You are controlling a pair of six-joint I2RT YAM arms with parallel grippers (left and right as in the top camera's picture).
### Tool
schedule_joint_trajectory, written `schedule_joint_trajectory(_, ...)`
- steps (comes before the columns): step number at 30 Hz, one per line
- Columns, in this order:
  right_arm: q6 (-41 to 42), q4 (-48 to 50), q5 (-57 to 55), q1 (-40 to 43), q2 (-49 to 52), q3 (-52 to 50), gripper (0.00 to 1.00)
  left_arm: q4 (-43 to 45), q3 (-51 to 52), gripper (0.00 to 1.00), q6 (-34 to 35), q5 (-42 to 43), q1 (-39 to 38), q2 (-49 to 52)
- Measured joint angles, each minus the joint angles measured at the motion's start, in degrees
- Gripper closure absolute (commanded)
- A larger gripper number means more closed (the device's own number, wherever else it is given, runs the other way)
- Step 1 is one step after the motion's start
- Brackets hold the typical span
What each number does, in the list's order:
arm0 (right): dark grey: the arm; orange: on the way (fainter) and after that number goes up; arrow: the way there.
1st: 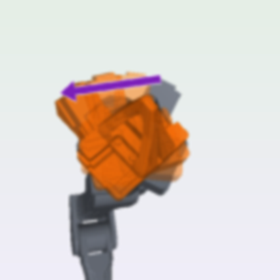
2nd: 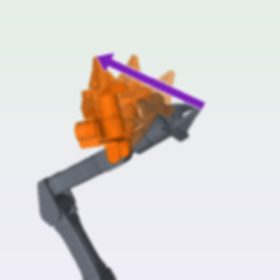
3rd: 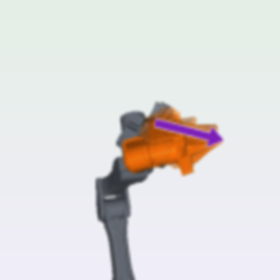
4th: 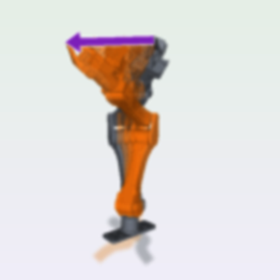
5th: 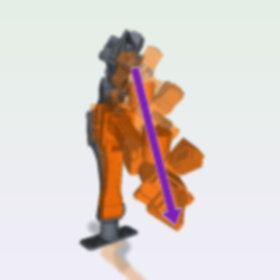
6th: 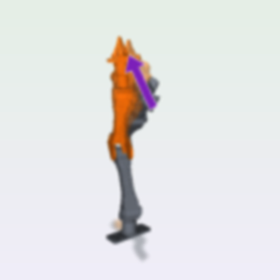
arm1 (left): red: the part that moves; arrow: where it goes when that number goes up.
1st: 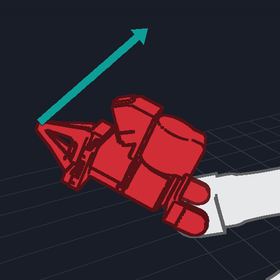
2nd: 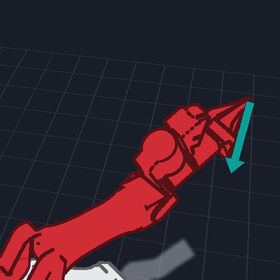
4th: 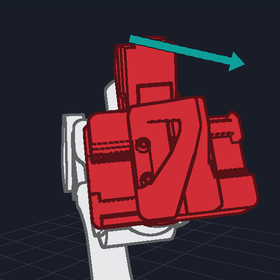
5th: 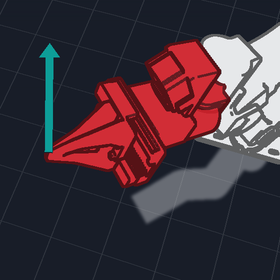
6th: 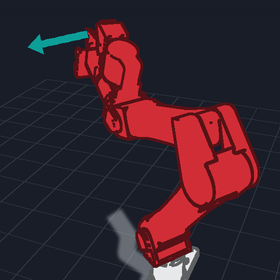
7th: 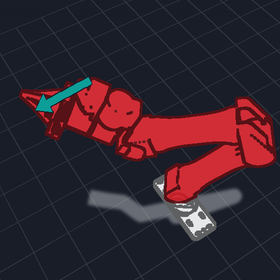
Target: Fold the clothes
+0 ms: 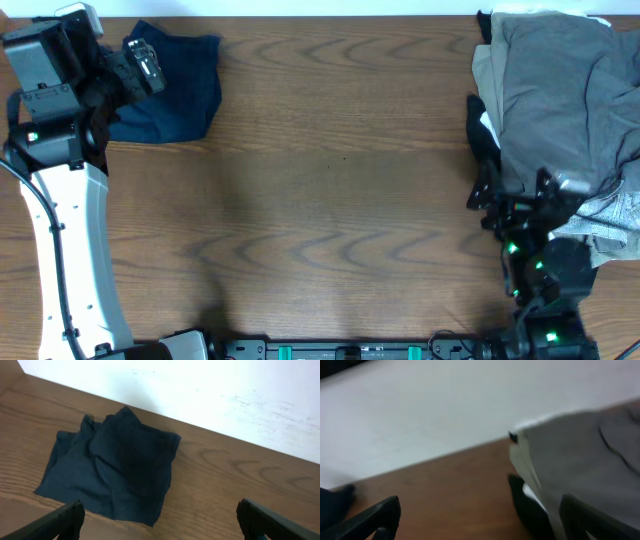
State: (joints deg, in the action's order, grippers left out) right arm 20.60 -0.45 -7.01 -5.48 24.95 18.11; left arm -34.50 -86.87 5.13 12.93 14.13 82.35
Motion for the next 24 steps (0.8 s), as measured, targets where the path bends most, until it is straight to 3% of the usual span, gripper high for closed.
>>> schedule_joint_trajectory(14, -2.38, 0.7, -1.73, -0.44, -14.69, -14.14, 0.01, 0.0, 0.0, 0.02, 0.0, 0.02, 0.0, 0.0)
schedule_joint_trajectory(24, -13.2, -0.94, 4.57, -0.44, -20.72, -16.81, 0.01, 0.0, 0.0, 0.02, 0.0, 0.02, 0.0, 0.0)
